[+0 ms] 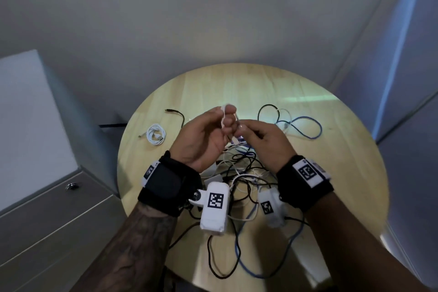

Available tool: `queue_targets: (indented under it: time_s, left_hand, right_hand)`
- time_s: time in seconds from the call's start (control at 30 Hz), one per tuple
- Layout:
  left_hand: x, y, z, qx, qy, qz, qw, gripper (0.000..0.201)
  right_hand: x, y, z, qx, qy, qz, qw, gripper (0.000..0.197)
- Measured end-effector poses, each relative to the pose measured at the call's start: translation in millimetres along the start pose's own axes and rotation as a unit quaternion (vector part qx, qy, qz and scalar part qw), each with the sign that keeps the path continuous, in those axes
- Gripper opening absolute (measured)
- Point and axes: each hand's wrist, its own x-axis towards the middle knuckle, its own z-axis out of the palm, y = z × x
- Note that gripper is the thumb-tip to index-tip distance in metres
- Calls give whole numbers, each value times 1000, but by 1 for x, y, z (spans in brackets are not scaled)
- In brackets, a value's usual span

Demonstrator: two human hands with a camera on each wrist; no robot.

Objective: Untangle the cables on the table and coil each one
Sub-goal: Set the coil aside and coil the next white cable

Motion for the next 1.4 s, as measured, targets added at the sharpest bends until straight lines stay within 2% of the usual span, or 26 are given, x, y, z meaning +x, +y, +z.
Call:
queue_targets:
  time_s: [0.1, 0.2, 0.3, 0.47, 0.53, 0.6, 0.67, 0.73, 0.83, 0.9, 1.03, 1.1, 1.17, 1.23, 1.4]
  left_hand:
    - [4, 7, 3, -58, 73, 57, 994, 22]
    - [8, 14, 11, -33, 133, 100, 985, 20]
    - [8, 18, 23, 23, 160, 123, 979, 18]
    - [-2, 31, 46, 125, 165, 160, 965, 16]
    - [-8, 35, 55, 243, 151, 164, 944, 18]
    - [-14, 35, 60, 386, 129, 156, 900, 19]
    - [-19, 37, 64, 457, 106, 132, 873, 23]
    - [-25, 41, 70, 450, 77, 89, 885, 32]
    - [-34, 49, 84, 374, 25, 30, 927, 36]
    - [-38, 54, 90, 296, 9, 7, 955, 30]
    - [-47, 55, 92, 96, -20, -3, 995, 22]
    - [-47, 54, 88, 5, 11, 14, 1000, 18]
    - [-45, 52, 83, -31, 59, 58, 996, 18]
    - [-43, 47, 78, -14, 105, 101, 989, 17]
    - [-47, 23, 69, 114, 155, 132, 972, 16]
  right_hand:
    - [-5, -1, 1, -64, -70, 18, 995, 23]
    - [-7, -15, -1, -104, -113, 7, 988, 26]
    - [-6, -41, -13, -139, -121, -2, 983, 22]
    - [-11, -91, -37, -193, -156, -35, 968, 30]
    - [-14, -110, -44, -177, -165, -50, 969, 28]
    - [-12, -125, -54, -139, -158, -62, 976, 23]
    - [-7, -138, -66, -109, -146, -83, 980, 18]
    - [-1, -143, -76, -98, -131, -101, 981, 16]
    - [10, -138, -86, -95, -75, -110, 987, 11]
    - [12, -132, -84, -57, -50, -104, 992, 8]
    - [0, -125, -63, -1, -28, -63, 998, 17]
    - [-8, -112, -48, -18, -52, -38, 998, 23]
    - [-20, -96, -36, -58, -96, -15, 994, 28]
    - [-36, -86, -27, -57, -120, 4, 991, 19]
    - [-60, -90, -30, -135, -148, -45, 979, 27]
